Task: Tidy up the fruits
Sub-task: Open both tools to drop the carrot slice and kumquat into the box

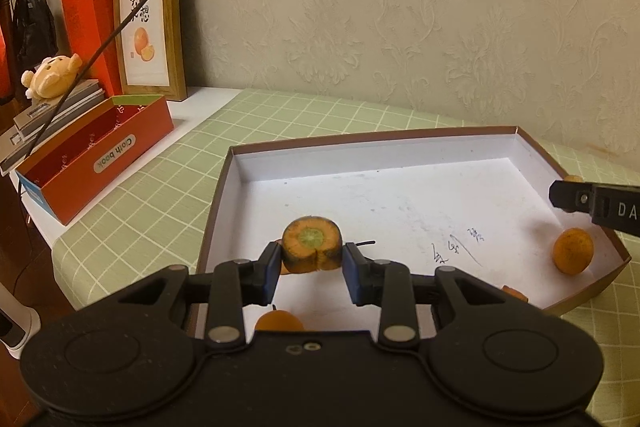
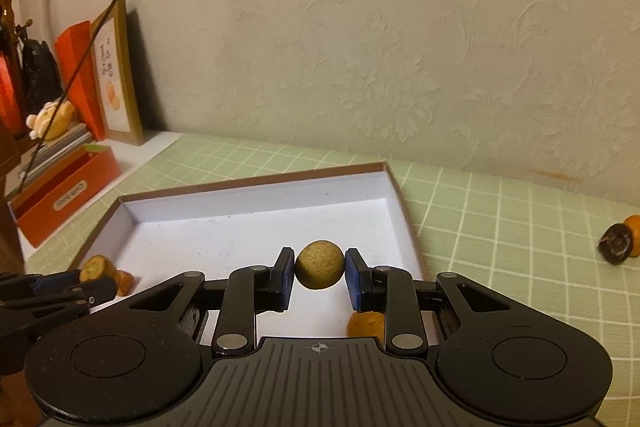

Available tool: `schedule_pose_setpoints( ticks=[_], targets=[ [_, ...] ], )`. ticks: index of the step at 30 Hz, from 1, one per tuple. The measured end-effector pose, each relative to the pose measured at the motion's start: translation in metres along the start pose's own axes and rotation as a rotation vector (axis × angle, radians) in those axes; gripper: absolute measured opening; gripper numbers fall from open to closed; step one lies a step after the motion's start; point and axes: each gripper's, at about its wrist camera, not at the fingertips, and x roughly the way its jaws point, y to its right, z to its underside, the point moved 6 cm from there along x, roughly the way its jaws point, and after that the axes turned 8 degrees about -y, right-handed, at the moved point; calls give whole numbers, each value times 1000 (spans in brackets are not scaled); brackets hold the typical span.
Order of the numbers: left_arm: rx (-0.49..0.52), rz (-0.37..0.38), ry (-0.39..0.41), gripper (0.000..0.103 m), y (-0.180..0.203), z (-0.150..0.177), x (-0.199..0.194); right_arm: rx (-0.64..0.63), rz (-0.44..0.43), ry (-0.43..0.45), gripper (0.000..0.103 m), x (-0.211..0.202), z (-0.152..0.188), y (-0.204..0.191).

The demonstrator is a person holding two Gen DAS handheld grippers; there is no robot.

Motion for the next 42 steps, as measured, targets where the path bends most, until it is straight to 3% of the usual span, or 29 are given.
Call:
schedule_pose_setpoints(
  ticks=[2, 3, 4, 7, 17, 42],
  targets=[
    [2, -26, 7, 71, 1, -1, -2, -3, -8, -15, 53, 1, 0, -2],
    [0, -43, 25, 80, 1, -2, -5, 3, -12, -6, 80, 0, 0, -2],
    [5, -53, 47, 88, 2, -3, -9, 1, -10, 16, 93, -4, -1, -3],
    [32, -50, 72, 90, 6, -5, -16, -30, -6, 58, 94, -12, -4, -7],
    [11, -48, 71, 94, 4, -6, -20, 37, 0, 104, 95, -28, -12, 5],
    [-8, -67, 80, 96, 2, -6, -28, 55, 28, 105, 103, -45, -7, 14]
  ],
)
